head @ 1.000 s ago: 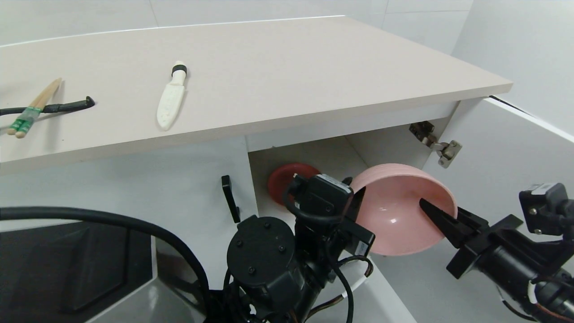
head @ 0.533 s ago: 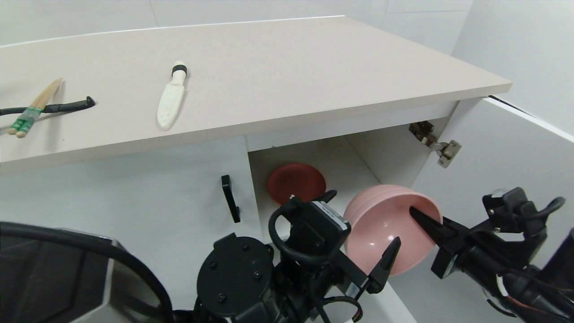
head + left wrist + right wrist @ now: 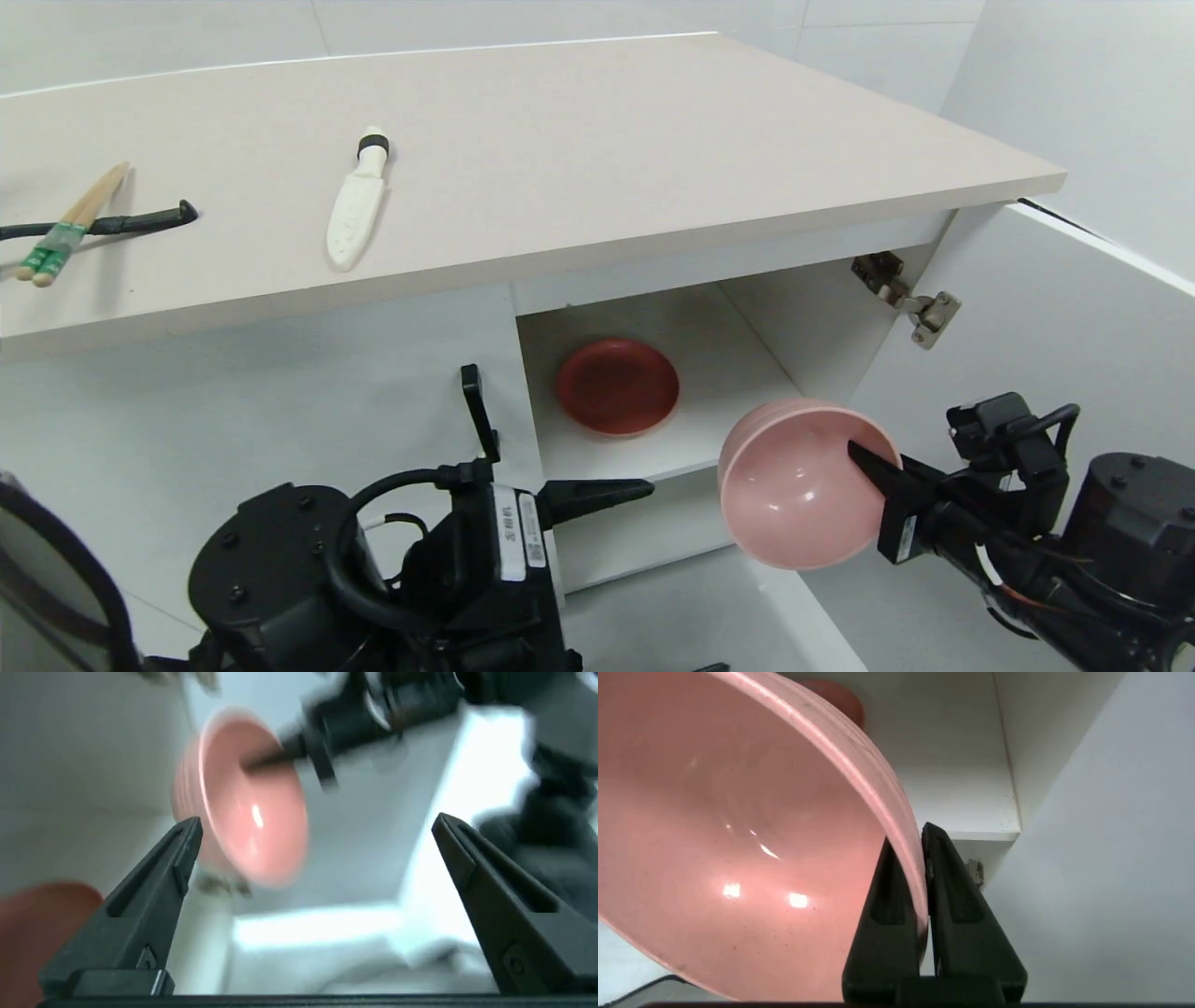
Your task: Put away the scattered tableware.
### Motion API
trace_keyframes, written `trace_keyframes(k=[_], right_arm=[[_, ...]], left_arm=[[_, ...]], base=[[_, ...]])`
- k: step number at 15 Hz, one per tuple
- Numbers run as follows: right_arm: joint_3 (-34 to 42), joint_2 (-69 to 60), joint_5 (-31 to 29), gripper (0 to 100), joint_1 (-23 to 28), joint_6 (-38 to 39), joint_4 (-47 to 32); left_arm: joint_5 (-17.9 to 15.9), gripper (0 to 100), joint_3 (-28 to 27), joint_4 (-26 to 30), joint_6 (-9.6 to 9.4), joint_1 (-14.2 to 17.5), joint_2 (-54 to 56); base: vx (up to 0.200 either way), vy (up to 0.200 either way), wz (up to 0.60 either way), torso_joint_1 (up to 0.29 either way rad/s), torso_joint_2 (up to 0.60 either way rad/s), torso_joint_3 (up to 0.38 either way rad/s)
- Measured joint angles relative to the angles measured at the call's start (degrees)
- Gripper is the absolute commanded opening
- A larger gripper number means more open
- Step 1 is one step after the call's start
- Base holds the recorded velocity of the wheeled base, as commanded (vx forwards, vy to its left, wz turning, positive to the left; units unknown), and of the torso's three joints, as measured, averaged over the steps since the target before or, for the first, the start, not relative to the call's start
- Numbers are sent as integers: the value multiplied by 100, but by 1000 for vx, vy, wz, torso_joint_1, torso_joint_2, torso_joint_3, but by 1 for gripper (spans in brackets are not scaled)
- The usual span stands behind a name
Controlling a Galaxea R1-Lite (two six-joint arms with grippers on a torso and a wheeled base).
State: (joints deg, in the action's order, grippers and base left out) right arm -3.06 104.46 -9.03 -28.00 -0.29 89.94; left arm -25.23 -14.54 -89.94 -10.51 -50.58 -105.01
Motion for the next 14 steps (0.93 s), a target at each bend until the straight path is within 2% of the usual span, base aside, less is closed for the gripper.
trace_keyframes(k=[1,5,6,9,11,14], right_arm=[[56,-46,4,0,0,-77,0],[284,-124,-232,0,171,-268,0],[295,-132,-311,0,194,-268,0],[288,-146,-344,0,245,20,-2],[113,-184,-344,0,91,762,0],[-145,-90,-339,0,-149,1115,2]], left_arm=[[-88,100,157,2,-41,116,55],[-117,100,642,2,-708,218,208],[-119,100,798,2,-805,201,269],[-90,100,1086,0,-772,218,700],[-52,100,1276,24,-657,227,1204],[90,100,1419,690,-482,260,2047]], base=[[0,0,0,0,0,0],[0,0,0,0,0,0],[0,0,0,0,0,0],[0,0,0,0,0,0],[0,0,0,0,0,0],[0,0,0,0,0,0]])
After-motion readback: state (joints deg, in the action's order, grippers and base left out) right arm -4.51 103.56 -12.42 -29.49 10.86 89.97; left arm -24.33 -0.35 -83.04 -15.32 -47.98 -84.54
